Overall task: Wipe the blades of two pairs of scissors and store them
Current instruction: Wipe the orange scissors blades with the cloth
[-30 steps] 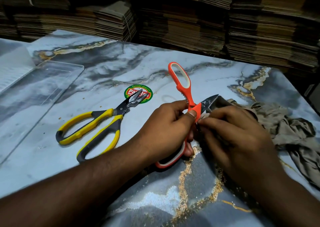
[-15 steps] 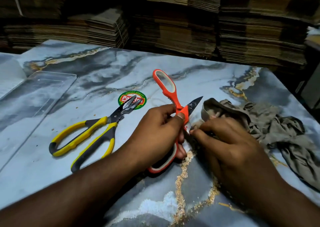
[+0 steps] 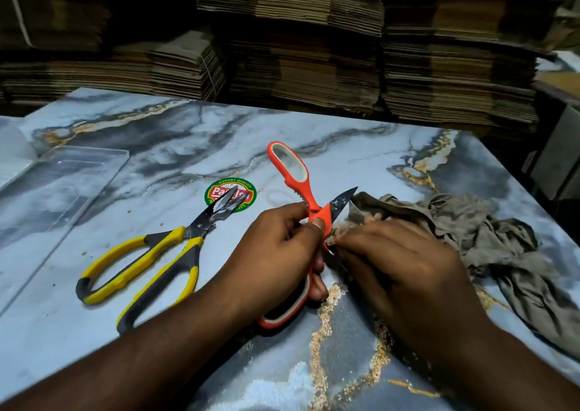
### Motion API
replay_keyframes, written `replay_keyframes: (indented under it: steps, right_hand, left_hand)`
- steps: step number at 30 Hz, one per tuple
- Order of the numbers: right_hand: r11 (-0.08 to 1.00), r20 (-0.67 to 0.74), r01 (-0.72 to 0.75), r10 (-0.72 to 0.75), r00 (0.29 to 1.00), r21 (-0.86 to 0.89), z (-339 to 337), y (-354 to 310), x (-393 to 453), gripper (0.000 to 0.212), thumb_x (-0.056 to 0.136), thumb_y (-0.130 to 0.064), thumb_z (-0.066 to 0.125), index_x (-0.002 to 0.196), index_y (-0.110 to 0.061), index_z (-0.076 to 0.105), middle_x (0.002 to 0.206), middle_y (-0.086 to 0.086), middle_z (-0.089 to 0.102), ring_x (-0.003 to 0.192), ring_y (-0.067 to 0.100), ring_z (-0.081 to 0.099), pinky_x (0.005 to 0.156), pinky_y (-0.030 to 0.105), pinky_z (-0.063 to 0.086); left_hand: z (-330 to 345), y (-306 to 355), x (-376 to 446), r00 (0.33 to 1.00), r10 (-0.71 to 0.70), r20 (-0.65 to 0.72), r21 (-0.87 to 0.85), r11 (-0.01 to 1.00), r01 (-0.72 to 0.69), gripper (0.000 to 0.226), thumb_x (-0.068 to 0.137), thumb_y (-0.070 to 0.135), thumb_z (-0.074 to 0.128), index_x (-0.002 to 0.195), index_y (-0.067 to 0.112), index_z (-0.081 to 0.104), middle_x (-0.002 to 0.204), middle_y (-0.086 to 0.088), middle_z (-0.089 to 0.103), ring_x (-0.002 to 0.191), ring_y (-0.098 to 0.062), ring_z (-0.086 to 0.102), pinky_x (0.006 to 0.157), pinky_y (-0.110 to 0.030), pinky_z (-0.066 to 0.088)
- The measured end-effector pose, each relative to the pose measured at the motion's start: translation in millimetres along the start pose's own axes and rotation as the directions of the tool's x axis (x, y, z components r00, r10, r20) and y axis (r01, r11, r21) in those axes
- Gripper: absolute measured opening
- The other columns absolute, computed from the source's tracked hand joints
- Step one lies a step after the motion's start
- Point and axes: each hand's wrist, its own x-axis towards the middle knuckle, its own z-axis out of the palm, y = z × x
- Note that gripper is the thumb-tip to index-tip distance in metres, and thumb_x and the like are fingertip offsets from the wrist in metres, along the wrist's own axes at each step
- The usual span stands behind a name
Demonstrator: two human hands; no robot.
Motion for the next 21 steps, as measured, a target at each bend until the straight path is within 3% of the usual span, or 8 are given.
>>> replay_keyframes:
  steps: [4, 8, 14, 18, 21]
  right_hand:
    - [0.999, 0.1, -0.02, 0.024, 0.995, -0.04, -2, -1, -3, 0.021, 0.104, -0.022, 0.062, 0.118, -0.014, 0.076, 0.12, 0.003, 0.067, 0.108, 0.027, 0.062, 0.089, 0.038, 0.051]
    - [0.997, 0.069, -0.024, 0.028, 0.997, -0.068, 1, 3, 3, 0.018, 0.098, -0.011, 0.066, 0.112, -0.008, 0.076, 0.111, 0.007, 0.067, 0.099, 0.029, 0.063, 0.08, 0.042, 0.052]
    - [0.994, 0.098, 0.028, -0.017, 0.995, -0.11, -6, -2, -8, 0.021, 0.1, -0.01, 0.059, 0.114, -0.006, 0.075, 0.108, 0.009, 0.064, 0.095, 0.03, 0.061, 0.076, 0.036, 0.05]
    - [0.995, 0.066, 0.011, -0.005, 0.998, -0.095, -1, -3, 1, 0.016, 0.101, -0.009, 0.063, 0.11, -0.004, 0.075, 0.102, 0.009, 0.063, 0.092, 0.029, 0.059, 0.076, 0.039, 0.05]
    - [0.995, 0.123, 0.02, -0.008, 0.992, -0.098, -4, -8, -6, 0.016, 0.1, -0.01, 0.066, 0.112, -0.005, 0.074, 0.103, 0.009, 0.063, 0.091, 0.031, 0.059, 0.075, 0.04, 0.051]
  left_hand:
    - [0, 1, 0, 1.0, 0.011, -0.012, -0.023, 1.0, -0.011, 0.024, 0.111, 0.022, 0.05, 0.109, 0.003, 0.064, 0.063, -0.012, 0.058, 0.046, -0.033, 0.063, 0.056, -0.045, 0.055]
    - [3, 1, -1, 1.0, 0.013, 0.01, 0.061, 0.998, -0.014, 0.024, 0.111, 0.026, 0.05, 0.109, 0.007, 0.065, 0.062, -0.009, 0.059, 0.048, -0.035, 0.065, 0.056, -0.046, 0.056]
    - [0, 2, -2, 1.0, -0.002, -0.004, 0.001, 1.0, 0.002, 0.021, 0.111, 0.021, 0.05, 0.109, 0.006, 0.065, 0.063, -0.011, 0.057, 0.046, -0.033, 0.062, 0.054, -0.041, 0.055]
    - [4, 1, -1, 1.0, 0.0, 0.008, 0.049, 0.999, 0.0, 0.023, 0.111, 0.023, 0.05, 0.108, 0.005, 0.065, 0.062, -0.01, 0.058, 0.047, -0.033, 0.064, 0.054, -0.039, 0.055]
    - [2, 2, -3, 1.0, -0.006, -0.005, 0.037, 0.999, 0.006, 0.023, 0.111, 0.021, 0.05, 0.104, 0.006, 0.065, 0.062, -0.011, 0.058, 0.046, -0.033, 0.064, 0.054, -0.042, 0.055]
